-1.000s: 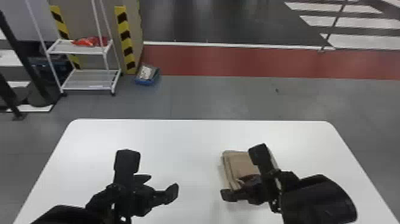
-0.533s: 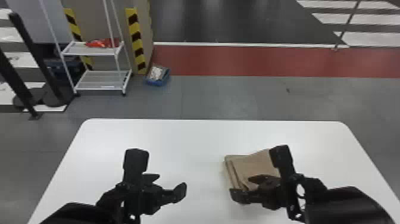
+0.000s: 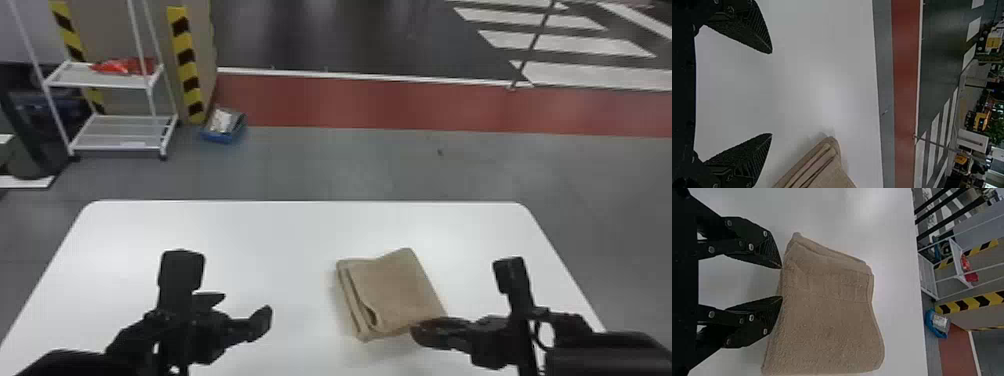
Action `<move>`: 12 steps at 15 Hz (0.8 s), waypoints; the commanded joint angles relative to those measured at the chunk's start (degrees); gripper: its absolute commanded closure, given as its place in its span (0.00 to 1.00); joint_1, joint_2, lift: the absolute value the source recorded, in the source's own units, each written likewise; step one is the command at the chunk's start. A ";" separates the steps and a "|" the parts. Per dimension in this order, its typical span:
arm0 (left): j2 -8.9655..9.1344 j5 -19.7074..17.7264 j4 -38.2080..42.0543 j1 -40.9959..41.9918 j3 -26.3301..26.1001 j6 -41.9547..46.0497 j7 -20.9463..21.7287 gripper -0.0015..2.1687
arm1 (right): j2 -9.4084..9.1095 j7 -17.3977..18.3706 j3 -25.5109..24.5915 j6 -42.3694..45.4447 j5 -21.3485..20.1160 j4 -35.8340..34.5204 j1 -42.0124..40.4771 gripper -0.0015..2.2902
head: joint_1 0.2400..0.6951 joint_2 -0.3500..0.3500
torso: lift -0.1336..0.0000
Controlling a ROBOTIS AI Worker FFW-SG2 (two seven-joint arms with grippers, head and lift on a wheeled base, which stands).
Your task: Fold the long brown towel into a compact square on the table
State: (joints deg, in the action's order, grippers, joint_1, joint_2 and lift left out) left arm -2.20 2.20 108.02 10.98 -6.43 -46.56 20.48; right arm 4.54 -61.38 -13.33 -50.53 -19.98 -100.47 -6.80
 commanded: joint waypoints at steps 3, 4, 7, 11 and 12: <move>0.09 0.09 -0.09 -0.17 -0.60 0.02 -0.17 0.07 | 0.29 1.27 1.47 -1.99 -7.71 6.87 4.34 0.91 | 1.00 0.22 | 1.00; 0.09 0.09 0.00 -0.08 -0.60 0.02 -0.09 0.07 | 0.21 3.11 2.52 -3.04 -8.76 9.07 6.19 0.91 | 1.00 0.21 | 1.00; 0.00 0.00 0.18 1.06 0.02 0.20 -0.09 0.07 | 0.03 8.83 4.54 -5.85 -9.55 15.83 12.60 0.91 | 1.00 0.20 | 1.00; 0.00 0.00 1.05 1.59 0.10 0.55 0.00 0.07 | -0.50 16.91 4.63 -5.68 -7.71 18.12 16.20 0.90 | 1.00 0.20 | 1.00; 0.00 0.00 1.23 1.67 0.10 0.55 0.09 0.07 | -0.76 19.11 4.54 -4.98 -7.18 19.35 17.44 0.90 | 1.00 0.20 | 1.00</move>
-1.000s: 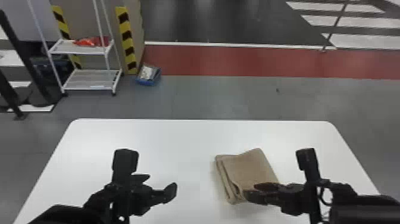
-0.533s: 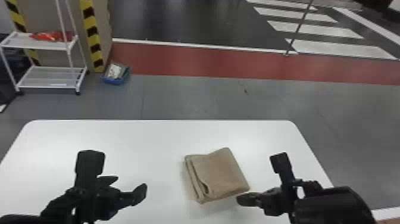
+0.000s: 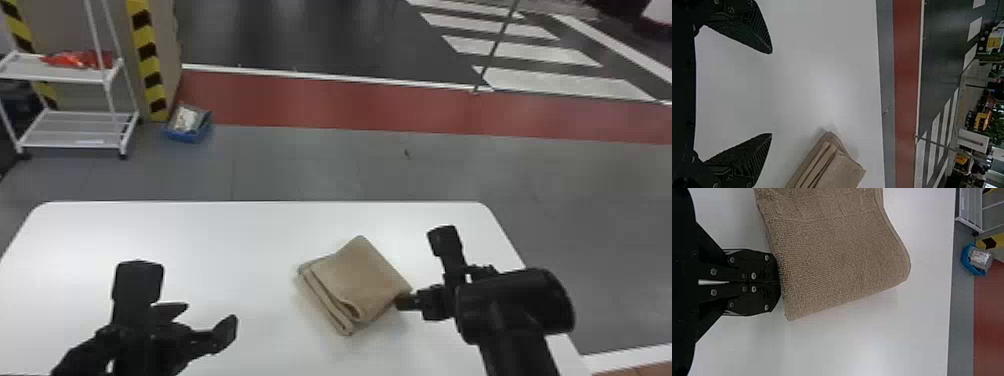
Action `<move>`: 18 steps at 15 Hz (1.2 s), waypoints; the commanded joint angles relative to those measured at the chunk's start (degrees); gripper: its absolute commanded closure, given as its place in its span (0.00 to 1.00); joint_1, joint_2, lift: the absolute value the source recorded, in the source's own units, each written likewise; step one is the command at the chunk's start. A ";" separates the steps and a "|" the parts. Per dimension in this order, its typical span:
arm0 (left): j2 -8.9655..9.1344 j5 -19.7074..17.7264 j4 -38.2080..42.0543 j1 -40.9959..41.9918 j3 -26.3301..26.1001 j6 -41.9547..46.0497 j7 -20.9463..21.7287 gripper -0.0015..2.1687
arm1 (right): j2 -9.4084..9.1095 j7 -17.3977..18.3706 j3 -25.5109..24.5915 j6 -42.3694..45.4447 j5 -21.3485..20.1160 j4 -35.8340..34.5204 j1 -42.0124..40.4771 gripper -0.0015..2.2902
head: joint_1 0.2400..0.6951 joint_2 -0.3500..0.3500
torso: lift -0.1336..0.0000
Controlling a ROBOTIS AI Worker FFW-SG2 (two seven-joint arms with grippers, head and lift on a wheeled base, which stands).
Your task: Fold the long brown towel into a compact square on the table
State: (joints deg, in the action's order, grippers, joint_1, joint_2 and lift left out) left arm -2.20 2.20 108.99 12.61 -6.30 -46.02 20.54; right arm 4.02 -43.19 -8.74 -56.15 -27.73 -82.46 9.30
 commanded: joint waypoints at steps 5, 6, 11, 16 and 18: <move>0.00 0.00 0.96 0.84 0.15 0.00 0.29 0.07 | -0.86 9.53 0.83 6.97 2.86 11.88 8.62 0.90 | 1.00 0.20 | 1.00; 0.00 0.09 1.31 1.02 0.67 0.00 0.56 0.07 | -0.94 11.37 1.62 8.73 3.30 13.90 9.68 0.90 | 1.00 0.20 | 1.00; 0.00 0.00 1.92 1.54 1.55 0.18 1.00 0.07 | -3.32 13.04 2.24 20.68 4.88 18.03 11.00 0.90 | 1.00 0.27 | 1.00; 0.00 -0.09 2.19 1.81 4.28 0.35 1.96 0.07 | -3.32 2.41 0.92 3.10 6.11 -1.83 2.56 0.90 | 1.00 0.35 | 1.00; 0.09 -0.09 2.19 1.54 3.93 0.35 1.96 0.07 | -3.32 2.41 1.53 4.16 10.24 -2.80 2.47 0.90 | 1.00 0.36 | 1.00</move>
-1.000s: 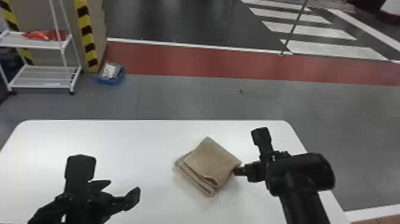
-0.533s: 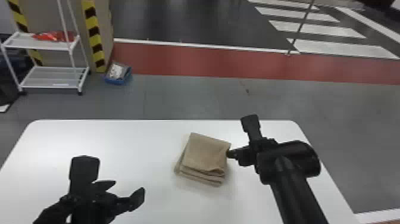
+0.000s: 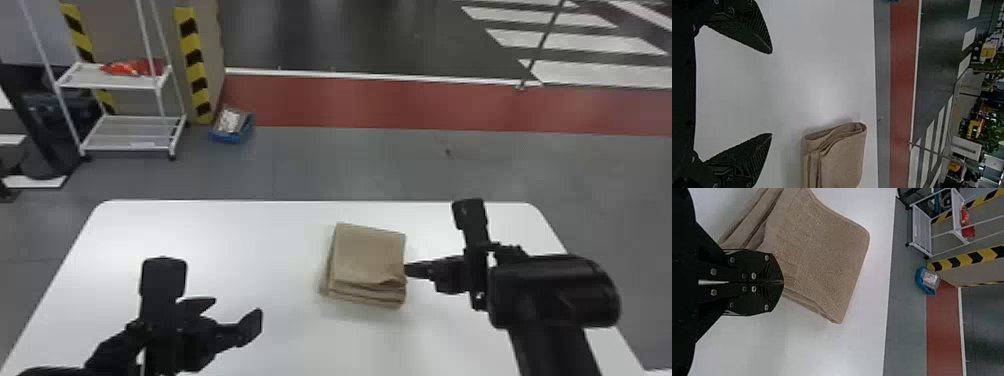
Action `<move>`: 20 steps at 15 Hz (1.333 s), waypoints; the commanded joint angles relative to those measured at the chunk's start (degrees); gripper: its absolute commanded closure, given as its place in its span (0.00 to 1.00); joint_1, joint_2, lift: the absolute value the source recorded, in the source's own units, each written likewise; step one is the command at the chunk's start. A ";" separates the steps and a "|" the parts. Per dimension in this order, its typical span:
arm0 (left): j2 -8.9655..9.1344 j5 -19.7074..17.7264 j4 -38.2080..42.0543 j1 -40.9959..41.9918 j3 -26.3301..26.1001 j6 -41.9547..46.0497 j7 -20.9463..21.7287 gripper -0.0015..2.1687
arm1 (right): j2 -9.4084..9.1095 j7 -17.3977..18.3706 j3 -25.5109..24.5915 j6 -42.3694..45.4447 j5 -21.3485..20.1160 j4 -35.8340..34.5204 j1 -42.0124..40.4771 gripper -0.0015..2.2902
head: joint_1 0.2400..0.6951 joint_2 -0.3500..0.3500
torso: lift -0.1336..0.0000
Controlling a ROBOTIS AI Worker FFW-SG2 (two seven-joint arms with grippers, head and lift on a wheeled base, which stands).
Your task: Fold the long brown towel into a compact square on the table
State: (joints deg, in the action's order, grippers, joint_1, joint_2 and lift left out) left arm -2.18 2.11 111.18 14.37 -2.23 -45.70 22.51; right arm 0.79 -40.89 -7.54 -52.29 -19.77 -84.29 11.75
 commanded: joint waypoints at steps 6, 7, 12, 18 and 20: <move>-0.02 -0.09 -0.35 0.04 0.48 0.57 0.16 0.07 | -0.84 5.74 11.67 15.77 10.45 19.16 7.32 0.90 | 1.00 0.50 | 1.00; 0.07 -0.09 -0.35 0.13 0.83 0.57 0.25 0.07 | -0.84 6.62 13.34 15.77 9.66 21.01 7.76 0.90 | 1.00 0.52 | 1.00; 0.07 -0.17 -0.97 -0.31 0.92 0.74 0.25 0.07 | -0.84 4.77 15.27 12.60 9.49 20.92 5.56 0.90 | 1.00 0.60 | 1.00; 0.07 -0.09 -1.23 -0.66 1.00 0.74 0.16 0.07 | -0.84 0.99 13.60 6.45 10.72 2.90 -6.30 0.90 | 1.00 0.63 | 1.00; 0.07 -0.09 -1.14 -0.66 0.92 0.74 0.25 0.07 | -0.84 0.29 10.88 5.57 11.24 -2.46 -8.94 0.90 | 1.00 0.64 | 1.00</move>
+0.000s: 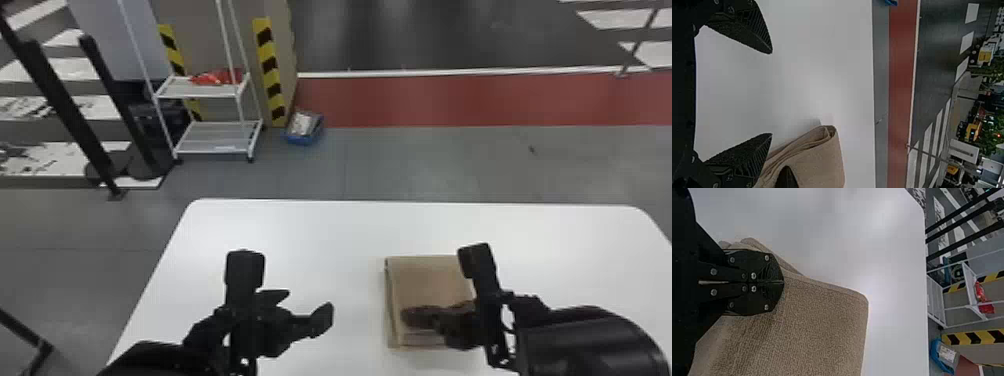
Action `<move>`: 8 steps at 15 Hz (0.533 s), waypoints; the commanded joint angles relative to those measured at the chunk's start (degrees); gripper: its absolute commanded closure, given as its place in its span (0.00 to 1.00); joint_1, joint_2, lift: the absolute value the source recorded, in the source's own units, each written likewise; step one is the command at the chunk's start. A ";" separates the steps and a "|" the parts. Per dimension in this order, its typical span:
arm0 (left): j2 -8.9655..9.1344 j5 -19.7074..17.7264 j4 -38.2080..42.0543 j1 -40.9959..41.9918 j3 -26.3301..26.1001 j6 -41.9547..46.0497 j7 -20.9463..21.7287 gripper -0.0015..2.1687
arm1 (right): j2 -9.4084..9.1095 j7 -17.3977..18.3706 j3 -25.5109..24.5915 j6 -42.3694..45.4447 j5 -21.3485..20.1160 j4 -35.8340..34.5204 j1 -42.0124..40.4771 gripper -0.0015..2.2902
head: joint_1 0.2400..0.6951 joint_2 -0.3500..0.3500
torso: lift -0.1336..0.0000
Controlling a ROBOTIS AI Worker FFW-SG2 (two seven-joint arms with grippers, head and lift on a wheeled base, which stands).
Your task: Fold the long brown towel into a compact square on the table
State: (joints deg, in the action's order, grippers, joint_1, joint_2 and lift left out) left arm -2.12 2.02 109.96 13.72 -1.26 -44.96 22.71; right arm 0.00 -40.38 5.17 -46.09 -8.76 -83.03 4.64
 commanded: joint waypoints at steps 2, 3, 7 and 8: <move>0.01 0.00 0.25 0.17 0.03 0.00 0.06 0.07 | -0.05 -0.49 -6.14 -2.03 1.55 -6.88 -2.97 0.90 | 1.00 0.62 | 1.00; -0.08 0.00 0.25 0.26 0.03 0.00 0.06 0.07 | -0.05 -1.20 -9.13 -1.86 1.73 -7.49 -3.05 0.90 | 1.00 0.61 | 1.00; 0.09 0.00 0.25 0.17 -0.68 0.00 0.06 0.07 | 0.53 -1.02 -11.67 0.08 -0.47 -2.22 -2.44 0.90 | 1.00 0.50 | 1.00; 0.09 0.00 0.34 0.17 -0.85 0.00 0.06 0.07 | 0.53 -0.41 -11.32 0.96 -1.96 0.15 -2.00 0.90 | 1.00 0.48 | 1.00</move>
State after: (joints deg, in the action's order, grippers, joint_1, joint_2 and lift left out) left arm -2.06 2.02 110.22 13.94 -1.82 -44.96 22.76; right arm 0.48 -41.19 -6.42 -46.42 -9.05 -86.06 2.13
